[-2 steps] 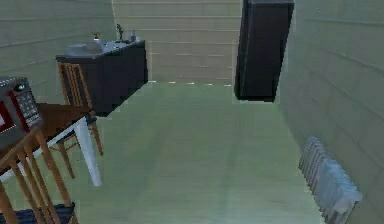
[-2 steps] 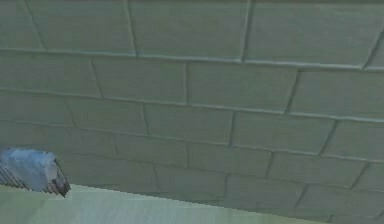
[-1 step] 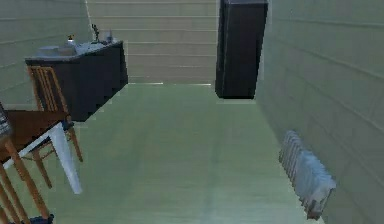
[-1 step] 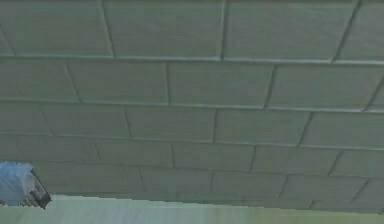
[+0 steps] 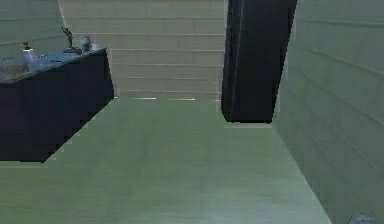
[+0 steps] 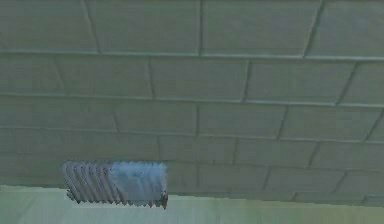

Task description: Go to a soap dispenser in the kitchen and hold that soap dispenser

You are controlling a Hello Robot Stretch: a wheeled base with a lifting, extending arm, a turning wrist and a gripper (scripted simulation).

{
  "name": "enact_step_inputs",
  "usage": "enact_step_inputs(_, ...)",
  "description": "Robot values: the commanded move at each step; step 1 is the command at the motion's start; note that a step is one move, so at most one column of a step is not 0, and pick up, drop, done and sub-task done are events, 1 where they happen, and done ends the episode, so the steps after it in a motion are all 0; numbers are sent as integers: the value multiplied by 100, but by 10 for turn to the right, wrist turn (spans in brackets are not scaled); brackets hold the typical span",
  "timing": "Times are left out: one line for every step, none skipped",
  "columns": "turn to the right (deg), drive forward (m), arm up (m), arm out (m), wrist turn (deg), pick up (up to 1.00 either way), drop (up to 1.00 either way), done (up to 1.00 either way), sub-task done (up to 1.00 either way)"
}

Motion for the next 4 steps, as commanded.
enact_step_inputs(-270,0,0,0,0,0,0,0,0)
enact_step_inputs(-30,0,0,0,0,0,0,0,0)
enact_step_inputs(0,100,0,0,0,0,0,0,0)
enact_step_inputs(0,100,0,0,0,0,0,0,0)
